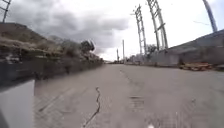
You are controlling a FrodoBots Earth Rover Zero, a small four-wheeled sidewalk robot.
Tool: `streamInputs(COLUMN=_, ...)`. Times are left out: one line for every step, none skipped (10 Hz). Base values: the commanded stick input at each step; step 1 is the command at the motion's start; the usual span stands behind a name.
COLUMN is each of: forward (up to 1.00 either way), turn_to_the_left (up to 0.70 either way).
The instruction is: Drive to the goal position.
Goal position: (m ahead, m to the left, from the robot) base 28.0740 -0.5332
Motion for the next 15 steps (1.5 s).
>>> streamInputs(forward=0.7, turn_to_the_left=0.0)
streamInputs(forward=0.7, turn_to_the_left=0.0)
streamInputs(forward=0.7, turn_to_the_left=0.0)
streamInputs(forward=0.7, turn_to_the_left=0.0)
streamInputs(forward=0.7, turn_to_the_left=0.0)
streamInputs(forward=0.7, turn_to_the_left=0.0)
streamInputs(forward=0.7, turn_to_the_left=0.0)
streamInputs(forward=0.7, turn_to_the_left=0.0)
streamInputs(forward=0.7, turn_to_the_left=0.0)
streamInputs(forward=0.7, turn_to_the_left=0.0)
streamInputs(forward=0.7, turn_to_the_left=0.0)
streamInputs(forward=0.7, turn_to_the_left=0.0)
streamInputs(forward=0.7, turn_to_the_left=0.0)
streamInputs(forward=0.7, turn_to_the_left=0.0)
streamInputs(forward=0.7, turn_to_the_left=0.0)
